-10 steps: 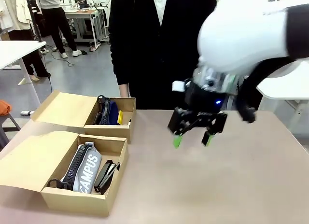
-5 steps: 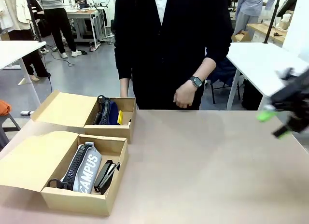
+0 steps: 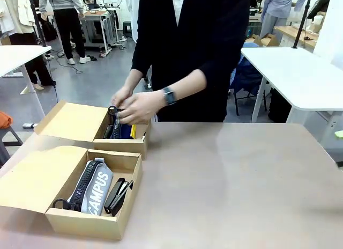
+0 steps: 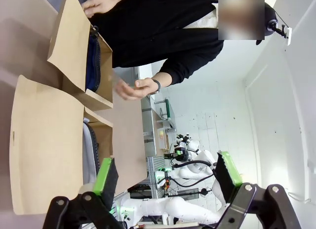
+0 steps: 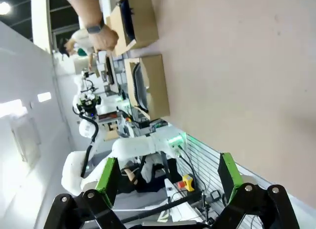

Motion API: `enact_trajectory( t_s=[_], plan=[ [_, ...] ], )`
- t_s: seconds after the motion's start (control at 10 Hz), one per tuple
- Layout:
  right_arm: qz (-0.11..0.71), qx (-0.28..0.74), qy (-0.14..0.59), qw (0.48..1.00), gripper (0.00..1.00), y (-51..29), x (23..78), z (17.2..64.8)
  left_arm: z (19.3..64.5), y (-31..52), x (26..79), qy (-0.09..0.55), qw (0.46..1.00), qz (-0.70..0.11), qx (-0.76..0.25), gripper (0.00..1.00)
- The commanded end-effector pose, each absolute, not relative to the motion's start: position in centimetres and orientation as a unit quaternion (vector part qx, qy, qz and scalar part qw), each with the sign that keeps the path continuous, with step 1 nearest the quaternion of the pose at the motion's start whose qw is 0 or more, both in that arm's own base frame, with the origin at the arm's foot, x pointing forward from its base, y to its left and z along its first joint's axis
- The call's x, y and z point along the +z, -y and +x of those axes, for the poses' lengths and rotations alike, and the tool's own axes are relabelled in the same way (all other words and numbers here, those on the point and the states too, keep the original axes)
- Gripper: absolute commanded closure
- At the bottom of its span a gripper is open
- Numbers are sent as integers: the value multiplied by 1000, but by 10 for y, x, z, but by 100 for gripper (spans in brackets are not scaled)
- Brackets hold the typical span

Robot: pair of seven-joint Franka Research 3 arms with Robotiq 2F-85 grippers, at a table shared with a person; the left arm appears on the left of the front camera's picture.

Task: Place items inside the box.
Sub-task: Pick up a Pencil pouch or Stapler and place it inside the Mailer Box closest to the robot, then close the lid of the Mailer Box closest to the robot.

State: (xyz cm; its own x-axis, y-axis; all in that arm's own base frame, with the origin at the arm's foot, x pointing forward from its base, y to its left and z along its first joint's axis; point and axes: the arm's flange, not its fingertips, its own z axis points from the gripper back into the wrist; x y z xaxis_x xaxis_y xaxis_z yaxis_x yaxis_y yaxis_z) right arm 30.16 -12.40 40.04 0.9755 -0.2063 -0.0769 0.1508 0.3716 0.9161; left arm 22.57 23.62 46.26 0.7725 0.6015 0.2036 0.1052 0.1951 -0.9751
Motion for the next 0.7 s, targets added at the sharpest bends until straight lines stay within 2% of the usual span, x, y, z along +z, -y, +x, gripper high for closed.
enact_trajectory(
  t_s=[0.0, 0.6],
  plan=[
    [538, -58, 14, 841, 0, 117, 433, 298, 225, -235, 464, 296, 713, -614, 165, 0],
    [538, -58, 14, 841, 0, 117, 433, 298, 225, -235, 464, 296, 713, -614, 165, 0]
  ],
)
